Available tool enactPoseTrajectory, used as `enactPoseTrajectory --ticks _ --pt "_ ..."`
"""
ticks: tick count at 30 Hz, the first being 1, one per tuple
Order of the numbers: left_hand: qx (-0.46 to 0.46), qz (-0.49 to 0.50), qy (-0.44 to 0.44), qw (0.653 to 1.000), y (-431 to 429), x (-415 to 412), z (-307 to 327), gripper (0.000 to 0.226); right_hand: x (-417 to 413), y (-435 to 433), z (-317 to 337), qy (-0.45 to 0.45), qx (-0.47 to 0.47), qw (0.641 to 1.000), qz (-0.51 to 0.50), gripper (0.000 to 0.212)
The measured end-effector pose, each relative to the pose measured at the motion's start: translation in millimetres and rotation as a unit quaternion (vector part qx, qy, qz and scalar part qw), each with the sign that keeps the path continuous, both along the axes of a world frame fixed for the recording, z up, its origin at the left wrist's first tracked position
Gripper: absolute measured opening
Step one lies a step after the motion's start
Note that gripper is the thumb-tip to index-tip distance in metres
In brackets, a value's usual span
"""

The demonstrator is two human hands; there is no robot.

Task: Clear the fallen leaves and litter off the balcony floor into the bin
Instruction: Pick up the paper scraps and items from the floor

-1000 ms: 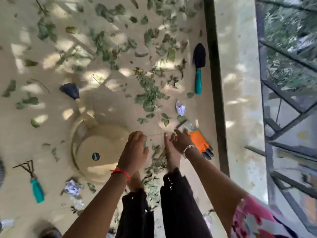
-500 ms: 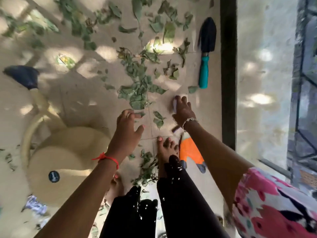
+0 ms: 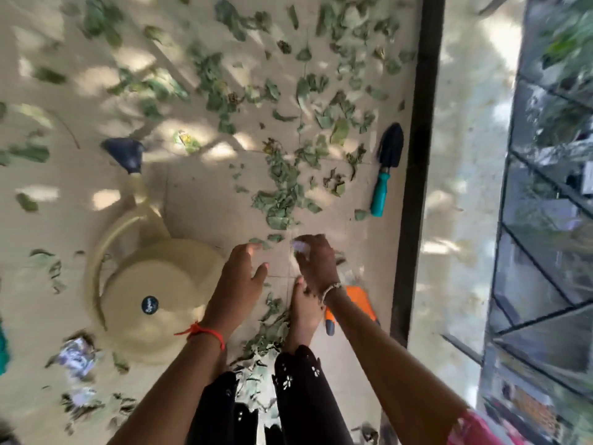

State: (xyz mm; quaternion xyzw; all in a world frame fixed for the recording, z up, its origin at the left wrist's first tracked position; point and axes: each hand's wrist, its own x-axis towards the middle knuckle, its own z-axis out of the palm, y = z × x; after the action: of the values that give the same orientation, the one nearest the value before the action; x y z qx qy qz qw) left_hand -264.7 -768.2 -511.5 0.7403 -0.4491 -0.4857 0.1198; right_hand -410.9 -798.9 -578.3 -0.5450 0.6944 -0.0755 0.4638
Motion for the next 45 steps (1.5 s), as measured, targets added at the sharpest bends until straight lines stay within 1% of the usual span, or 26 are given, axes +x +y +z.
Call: enactPoseTrajectory --ticks 3,5,9,12,13,15,17,18,20,22,23,25,27,30,33,36,38,41,45 --pt "-0.004 0.086 0.019 0.996 0 17 29 0.039 40 7 47 -0.095 0.002 0.995 -0.042 0.028" --pt "-0.005 0.124 0.015 0.992 3 34 50 0.039 67 10 76 -0.161 0.002 0.986 -0.053 0.028" --pt "-0.021 0.193 0.019 0.981 18 68 84 0.034 117 15 115 -0.233 0.033 0.971 -0.048 0.038" --pt "-0.012 0.275 0.028 0.961 37 96 104 0.025 155 32 136 -0.272 0.071 0.959 0.045 0.045" --pt "-0.008 0.312 0.029 0.950 45 108 110 0.025 168 39 144 -0.289 0.104 0.948 0.087 0.046" --pt "0.008 0.382 0.044 0.923 61 131 119 0.033 189 51 157 -0.328 0.172 0.914 0.166 0.051" --pt "0.042 0.429 0.077 0.899 75 149 125 0.034 203 59 168 -0.339 0.207 0.889 0.226 0.054" --pt "0.054 0.440 0.081 0.893 84 157 126 0.033 209 62 172 -0.333 0.214 0.885 0.247 0.053" --pt "0.060 0.450 0.070 0.888 100 169 128 0.034 223 71 178 -0.288 0.207 0.897 0.264 0.045" --pt "0.053 0.458 0.051 0.886 115 175 130 0.035 237 81 179 -0.227 0.162 0.918 0.282 0.034" --pt "0.053 0.463 0.047 0.883 125 178 130 0.035 244 88 177 -0.200 0.142 0.922 0.301 0.032" --pt "0.062 0.477 0.038 0.876 144 181 130 0.037 254 101 174 -0.170 0.130 0.915 0.342 0.031" --pt "0.066 0.498 0.023 0.864 160 183 132 0.039 259 112 172 -0.155 0.138 0.906 0.369 0.028" --pt "0.088 0.502 -0.005 0.860 189 187 125 0.042 263 126 172 -0.142 0.144 0.894 0.399 0.022" --pt "0.108 0.513 -0.010 0.851 221 192 116 0.042 261 140 170 -0.124 0.150 0.888 0.416 0.019" --pt "0.133 0.517 -0.013 0.846 257 196 105 0.037 257 156 165 -0.081 0.157 0.879 0.443 0.019" --pt "0.176 0.507 0.001 0.843 279 199 97 0.039 255 165 157 -0.063 0.158 0.878 0.447 0.020" --pt "0.246 0.439 -0.012 0.864 307 205 87 0.032 259 181 143 -0.035 0.175 0.881 0.437 0.020" --pt "0.242 0.337 -0.042 0.909 333 221 85 0.028 272 205 125 -0.009 0.167 0.908 0.385 0.018"
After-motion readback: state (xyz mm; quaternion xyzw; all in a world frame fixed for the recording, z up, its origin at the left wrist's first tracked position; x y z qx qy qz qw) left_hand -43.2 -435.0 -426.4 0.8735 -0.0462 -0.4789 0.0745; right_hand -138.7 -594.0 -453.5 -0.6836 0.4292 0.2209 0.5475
